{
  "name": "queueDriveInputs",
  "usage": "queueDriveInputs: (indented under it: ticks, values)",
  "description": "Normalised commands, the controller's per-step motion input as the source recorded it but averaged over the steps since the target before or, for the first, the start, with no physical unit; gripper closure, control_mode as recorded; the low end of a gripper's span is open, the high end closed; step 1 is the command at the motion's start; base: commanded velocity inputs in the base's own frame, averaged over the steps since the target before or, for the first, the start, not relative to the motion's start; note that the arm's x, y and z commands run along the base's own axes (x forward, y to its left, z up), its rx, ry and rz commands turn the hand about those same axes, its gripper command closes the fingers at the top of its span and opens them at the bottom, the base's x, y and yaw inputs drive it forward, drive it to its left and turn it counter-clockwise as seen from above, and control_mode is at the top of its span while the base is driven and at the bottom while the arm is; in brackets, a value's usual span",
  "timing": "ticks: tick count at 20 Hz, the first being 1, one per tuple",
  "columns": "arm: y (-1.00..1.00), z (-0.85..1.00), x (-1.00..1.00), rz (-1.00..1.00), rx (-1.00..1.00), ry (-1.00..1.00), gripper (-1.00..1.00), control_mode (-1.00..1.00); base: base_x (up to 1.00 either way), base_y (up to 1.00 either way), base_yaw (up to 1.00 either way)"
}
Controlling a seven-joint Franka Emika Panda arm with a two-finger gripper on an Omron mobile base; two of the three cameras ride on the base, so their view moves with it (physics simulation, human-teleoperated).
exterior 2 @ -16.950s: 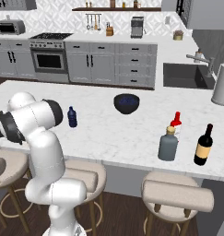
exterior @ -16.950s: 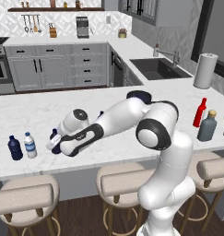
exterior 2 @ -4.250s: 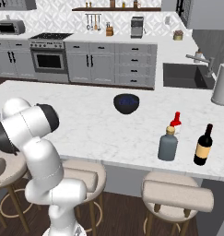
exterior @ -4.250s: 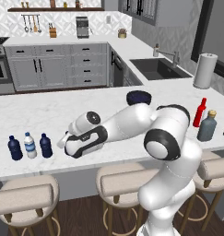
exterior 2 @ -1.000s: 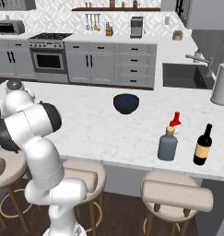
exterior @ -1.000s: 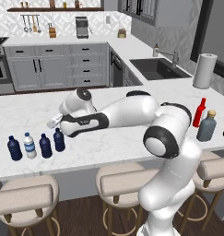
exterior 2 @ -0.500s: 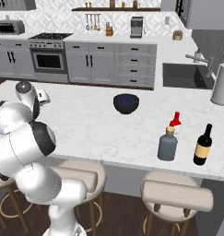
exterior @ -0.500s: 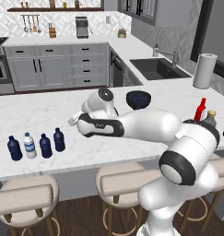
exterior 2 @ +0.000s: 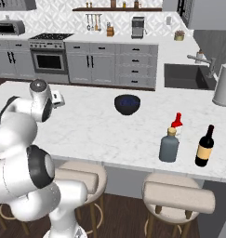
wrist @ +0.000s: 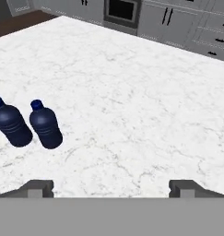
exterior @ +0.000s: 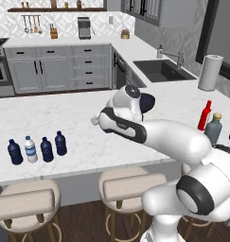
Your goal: Move the plastic bottles in the middle to the plastics group, and the glass bottles in the middle to the glass group.
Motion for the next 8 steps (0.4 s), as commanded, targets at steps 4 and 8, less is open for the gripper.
queueDriveInputs:
  ticks: [4, 8]
  values:
    - [-0.71, 0.24, -0.35, 0.00, 0.00, 0.14, -1.00, -1.00, 0.00, 0.00, 0.00]
    - [-0.60, 0.21, -0.54, -0.03, 0.00, 0.10, -1.00, -1.00, 0.00, 0.00, 0.00]
